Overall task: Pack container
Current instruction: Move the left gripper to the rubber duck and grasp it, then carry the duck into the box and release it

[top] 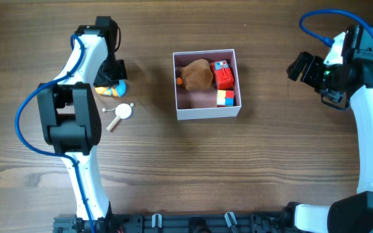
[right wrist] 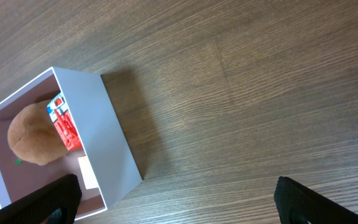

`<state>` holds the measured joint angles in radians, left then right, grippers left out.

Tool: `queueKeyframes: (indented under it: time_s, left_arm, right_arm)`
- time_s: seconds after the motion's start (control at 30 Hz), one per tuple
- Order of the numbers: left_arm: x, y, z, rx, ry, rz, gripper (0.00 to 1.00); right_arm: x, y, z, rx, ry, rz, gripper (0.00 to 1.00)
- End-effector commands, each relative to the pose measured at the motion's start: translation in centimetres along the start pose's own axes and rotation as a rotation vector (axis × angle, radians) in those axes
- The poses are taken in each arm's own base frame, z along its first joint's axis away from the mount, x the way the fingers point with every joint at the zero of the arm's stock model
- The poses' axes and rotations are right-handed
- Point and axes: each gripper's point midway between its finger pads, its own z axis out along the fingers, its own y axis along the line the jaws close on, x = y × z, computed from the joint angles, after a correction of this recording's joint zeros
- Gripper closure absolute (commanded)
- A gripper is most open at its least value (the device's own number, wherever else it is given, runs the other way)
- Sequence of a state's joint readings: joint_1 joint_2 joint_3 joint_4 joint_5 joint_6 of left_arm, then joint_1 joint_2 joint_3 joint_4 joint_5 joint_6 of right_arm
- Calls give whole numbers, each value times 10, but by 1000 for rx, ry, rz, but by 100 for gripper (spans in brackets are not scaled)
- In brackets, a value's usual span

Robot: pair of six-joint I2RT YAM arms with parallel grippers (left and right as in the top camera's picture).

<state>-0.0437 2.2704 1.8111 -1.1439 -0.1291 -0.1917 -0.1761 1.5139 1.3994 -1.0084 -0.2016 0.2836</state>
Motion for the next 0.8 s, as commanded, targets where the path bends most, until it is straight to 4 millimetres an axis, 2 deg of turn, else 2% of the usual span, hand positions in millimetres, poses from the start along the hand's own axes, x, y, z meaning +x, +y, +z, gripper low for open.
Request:
queueKeyframes:
  time_s: [0.0,0.13,0.23,0.37,0.43,0.57,0.67,0.77]
  left_arm:
    - [4,-2,-9,33,0,2,96]
    - [-1,2,-55,58,-98,-9,96]
    - [-1,5,-99,86,-198,-14,96]
    - [13,-13,-142,115,-275,27,96]
    - [27,-35,-158,134,-297,64,96]
    - [68,-104,-192,206,-351,135,96]
    - [91,-150,-205,268,-382,147,96]
    - [108,-184,-212,310,-412,137,96]
  right_arm:
    - [-4,-2,-1,9,-10,10,0]
    - [-4,-2,-1,9,-11,10,0]
    - [-4,-2,-1,9,-11,10,0]
    - [-4,-2,-1,9,-11,10,0]
    - [-4,-2,-1,9,-11,10,0]
    - [-4,-2,-1,9,-11,10,0]
    - [-4,-2,-1,9,-11,10,0]
    - [-4,-2,-1,9,-11,10,0]
